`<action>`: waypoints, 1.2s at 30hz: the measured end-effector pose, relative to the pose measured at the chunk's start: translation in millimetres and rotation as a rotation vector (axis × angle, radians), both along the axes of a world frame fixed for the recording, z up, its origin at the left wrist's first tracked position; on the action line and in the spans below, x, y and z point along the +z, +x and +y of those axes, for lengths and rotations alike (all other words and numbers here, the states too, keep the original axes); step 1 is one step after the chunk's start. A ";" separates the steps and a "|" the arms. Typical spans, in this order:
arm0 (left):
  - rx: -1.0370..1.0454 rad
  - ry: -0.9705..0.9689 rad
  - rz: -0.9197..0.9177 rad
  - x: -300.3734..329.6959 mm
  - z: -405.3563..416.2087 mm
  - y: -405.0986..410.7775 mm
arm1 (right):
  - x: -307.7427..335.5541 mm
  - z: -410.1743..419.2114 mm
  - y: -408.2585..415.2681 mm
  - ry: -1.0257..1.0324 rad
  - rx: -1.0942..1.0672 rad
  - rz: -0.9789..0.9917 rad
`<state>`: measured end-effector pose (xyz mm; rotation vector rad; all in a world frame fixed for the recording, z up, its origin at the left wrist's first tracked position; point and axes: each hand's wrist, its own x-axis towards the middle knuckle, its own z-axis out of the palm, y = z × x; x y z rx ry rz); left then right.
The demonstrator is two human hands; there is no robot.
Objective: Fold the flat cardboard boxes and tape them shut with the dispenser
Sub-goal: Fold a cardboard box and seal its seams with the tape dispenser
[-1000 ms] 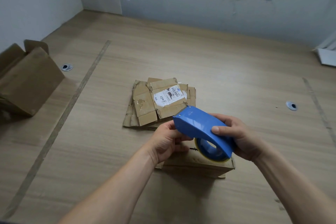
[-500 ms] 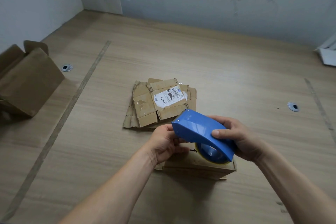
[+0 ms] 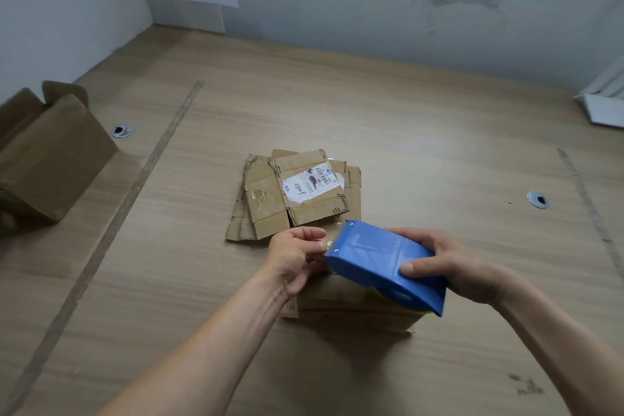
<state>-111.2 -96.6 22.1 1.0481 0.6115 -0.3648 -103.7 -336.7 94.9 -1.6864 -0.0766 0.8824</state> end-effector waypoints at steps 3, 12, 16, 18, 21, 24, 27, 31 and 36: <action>0.037 0.008 0.001 4.0 0.6 -0.9 | 2.2 -9.4 -0.7 -0.054 0.038 -0.011; 0.108 0.329 -0.168 -0.1 10.0 -21.1 | 7.0 -24.0 2.1 -0.200 0.119 -0.048; 0.215 0.418 -0.150 -11.4 25.1 -29.4 | 9.6 -30.0 4.7 -0.307 0.149 -0.062; 0.198 0.442 -0.164 -11.0 29.8 -34.4 | 9.9 -30.1 8.2 -0.373 0.177 -0.076; 0.160 0.466 -0.197 -9.0 28.3 -49.5 | 7.2 -26.7 11.4 -0.451 0.232 -0.095; 0.172 0.513 -0.249 -8.7 24.5 -65.4 | 5.1 -22.6 12.2 -0.486 0.256 -0.113; 0.193 0.546 -0.264 -13.4 23.2 -69.7 | 5.2 -17.9 10.6 -0.507 0.282 -0.126; 0.166 0.589 -0.218 -25.8 25.4 -69.7 | 5.2 -13.3 8.6 -0.546 0.311 -0.126; 0.129 0.587 -0.152 -48.8 28.7 -72.1 | 3.7 -7.9 6.8 -0.582 0.338 -0.131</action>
